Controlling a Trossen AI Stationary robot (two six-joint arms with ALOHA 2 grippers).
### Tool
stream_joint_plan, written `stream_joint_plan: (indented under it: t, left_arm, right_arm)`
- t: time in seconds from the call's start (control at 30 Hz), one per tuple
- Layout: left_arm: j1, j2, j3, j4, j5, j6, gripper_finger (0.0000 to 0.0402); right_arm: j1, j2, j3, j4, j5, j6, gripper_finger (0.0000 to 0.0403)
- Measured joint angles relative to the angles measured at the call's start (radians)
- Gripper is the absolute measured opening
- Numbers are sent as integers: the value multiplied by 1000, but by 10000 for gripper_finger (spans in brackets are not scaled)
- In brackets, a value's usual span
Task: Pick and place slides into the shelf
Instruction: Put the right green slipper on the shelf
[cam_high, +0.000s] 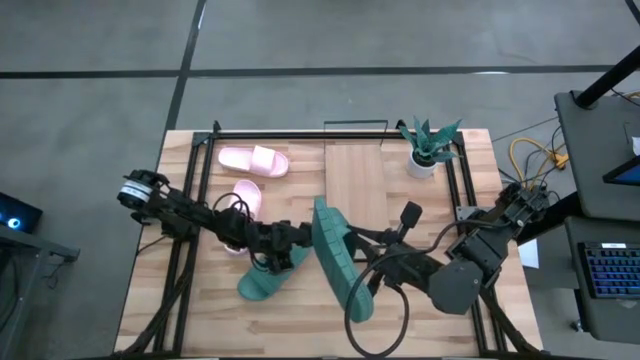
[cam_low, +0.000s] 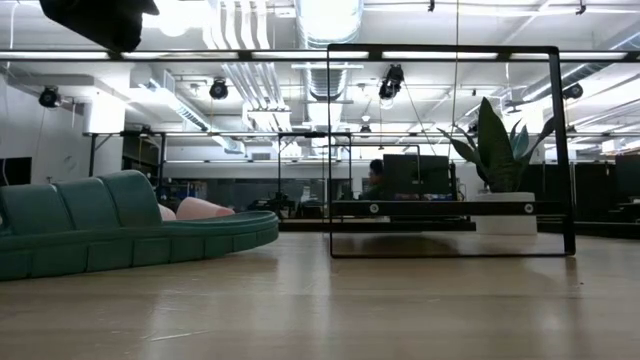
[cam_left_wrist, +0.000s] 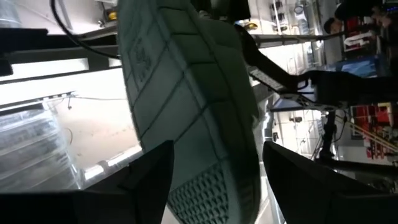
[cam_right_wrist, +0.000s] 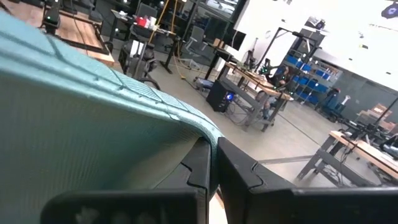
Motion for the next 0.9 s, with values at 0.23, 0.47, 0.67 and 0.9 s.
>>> stream_joint_plan:
  t: [0.23,0.47,0.67,0.9]
  left_arm:
    - [0,-3,27,0,-10,0,231]
    - [-1,1,61,-1,-34,0,231]
    - [-1,2,60,-1,-22,-2,187]
    - [-17,-6,61,5,-65,-69,39]
  right_arm:
    - [0,0,0,1,-13,20,11]
    - [0,0,0,1,-27,26,11]
    - [0,0,0,0,-41,30,11]
    - [0,-1,-2,-12,-70,57,11]
